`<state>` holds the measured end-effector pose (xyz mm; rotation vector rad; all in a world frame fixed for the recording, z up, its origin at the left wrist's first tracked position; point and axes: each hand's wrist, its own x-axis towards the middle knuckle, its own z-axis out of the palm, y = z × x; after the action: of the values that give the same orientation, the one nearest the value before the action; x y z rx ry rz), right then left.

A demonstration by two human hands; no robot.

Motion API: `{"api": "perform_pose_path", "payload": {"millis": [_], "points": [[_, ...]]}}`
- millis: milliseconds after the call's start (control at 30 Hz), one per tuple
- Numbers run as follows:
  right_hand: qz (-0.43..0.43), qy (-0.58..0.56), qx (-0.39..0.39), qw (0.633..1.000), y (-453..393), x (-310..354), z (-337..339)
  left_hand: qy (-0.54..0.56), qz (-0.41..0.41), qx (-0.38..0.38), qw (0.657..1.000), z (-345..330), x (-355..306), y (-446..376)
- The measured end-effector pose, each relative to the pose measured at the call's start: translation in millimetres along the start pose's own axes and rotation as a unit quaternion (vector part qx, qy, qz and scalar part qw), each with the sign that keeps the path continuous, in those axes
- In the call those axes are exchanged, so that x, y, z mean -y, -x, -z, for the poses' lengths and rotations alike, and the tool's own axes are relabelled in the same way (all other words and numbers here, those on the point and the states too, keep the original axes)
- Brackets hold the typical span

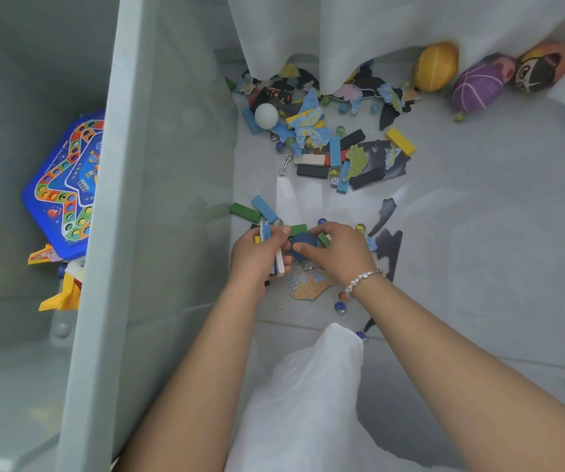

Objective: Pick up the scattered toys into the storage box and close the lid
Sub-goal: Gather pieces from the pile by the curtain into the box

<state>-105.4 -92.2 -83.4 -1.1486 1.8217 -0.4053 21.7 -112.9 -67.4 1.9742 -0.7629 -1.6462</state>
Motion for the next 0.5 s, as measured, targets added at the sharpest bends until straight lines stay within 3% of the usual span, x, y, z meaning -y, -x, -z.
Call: {"api": "perform_pose_path", "payload": {"millis": [100,200,300,500], "points": [[-0.007,0.021,0.002,1.000,2.1,1.0,1.0,-0.004,-0.008,-0.019,1.000,2.0,0.9,-1.6],[-0.015,-0.030,-0.026,0.999,6.4,-1.7,7.9,-0.024,-0.031,-0.031,0.999,3.1,1.3,-3.1],[-0.044,-0.112,-0.069,0.990,9.7,-8.2,18.1,-0.088,-0.070,-0.034,0.993,0.2,0.8,-8.1],[-0.098,-0.228,-0.084,0.965,10.4,-14.9,27.1,-0.241,-0.109,-0.054,0.963,-10.3,-1.7,-25.2]]}}
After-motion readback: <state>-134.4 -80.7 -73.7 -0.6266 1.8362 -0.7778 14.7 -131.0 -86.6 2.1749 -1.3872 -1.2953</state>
